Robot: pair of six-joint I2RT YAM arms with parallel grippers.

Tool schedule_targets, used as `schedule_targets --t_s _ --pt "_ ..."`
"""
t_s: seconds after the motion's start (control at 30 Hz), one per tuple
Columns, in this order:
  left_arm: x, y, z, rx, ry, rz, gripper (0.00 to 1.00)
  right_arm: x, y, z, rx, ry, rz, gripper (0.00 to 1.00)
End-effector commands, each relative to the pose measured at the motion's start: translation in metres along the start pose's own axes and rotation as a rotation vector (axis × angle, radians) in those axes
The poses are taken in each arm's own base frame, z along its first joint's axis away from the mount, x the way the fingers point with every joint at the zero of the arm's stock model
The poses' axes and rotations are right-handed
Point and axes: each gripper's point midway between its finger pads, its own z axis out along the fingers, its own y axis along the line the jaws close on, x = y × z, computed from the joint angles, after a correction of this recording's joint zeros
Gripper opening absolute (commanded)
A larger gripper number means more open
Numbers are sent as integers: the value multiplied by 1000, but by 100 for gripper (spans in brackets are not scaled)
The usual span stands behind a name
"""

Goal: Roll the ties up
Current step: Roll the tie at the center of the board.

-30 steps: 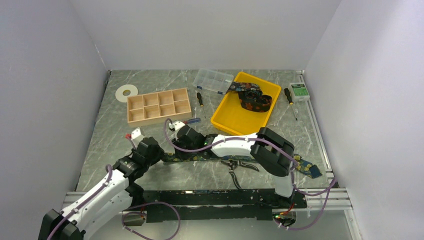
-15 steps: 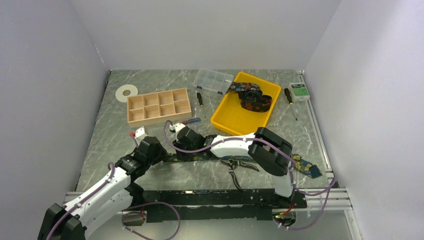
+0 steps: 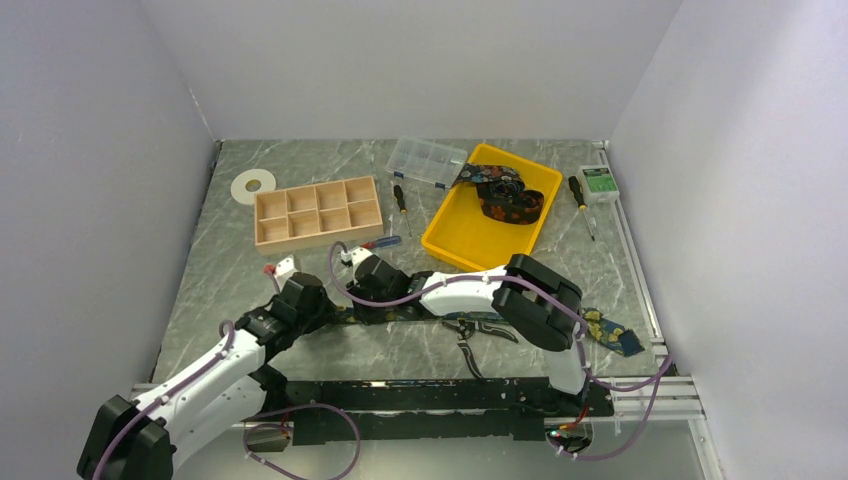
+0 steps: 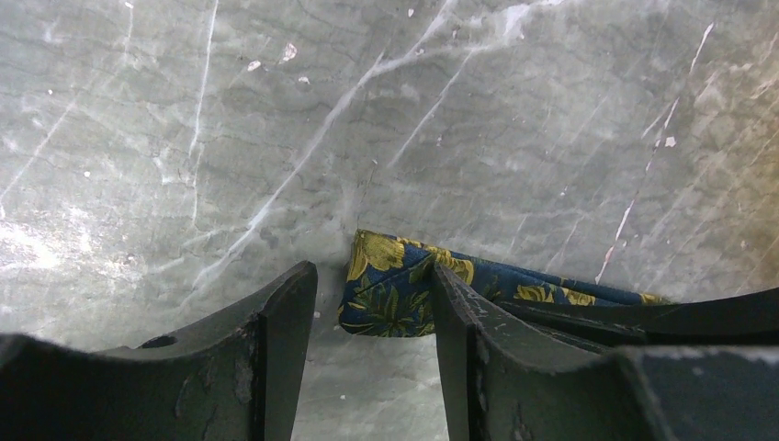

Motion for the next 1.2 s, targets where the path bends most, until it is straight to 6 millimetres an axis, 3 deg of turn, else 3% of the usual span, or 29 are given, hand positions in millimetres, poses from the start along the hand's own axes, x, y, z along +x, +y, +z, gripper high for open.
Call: schedule_targets --t_s 0.0,0.27,0.57,0.8,1.17 --pt "4 -5 1 26 14 -24 55 8 -7 4 23 8 8 15" --pt "1 -6 -1 57 -13 -36 44 8 -6 3 18 6 8 15" --pt "1 -5 0 51 -15 -16 19 8 -5 5 14 10 11 15" --pt "-7 -16 -9 125 -46 2 4 11 -5 10 12 19 17 13" --pt "-16 -24 -23 144 -59 58 3 7 4 24 -32 23 36 6"
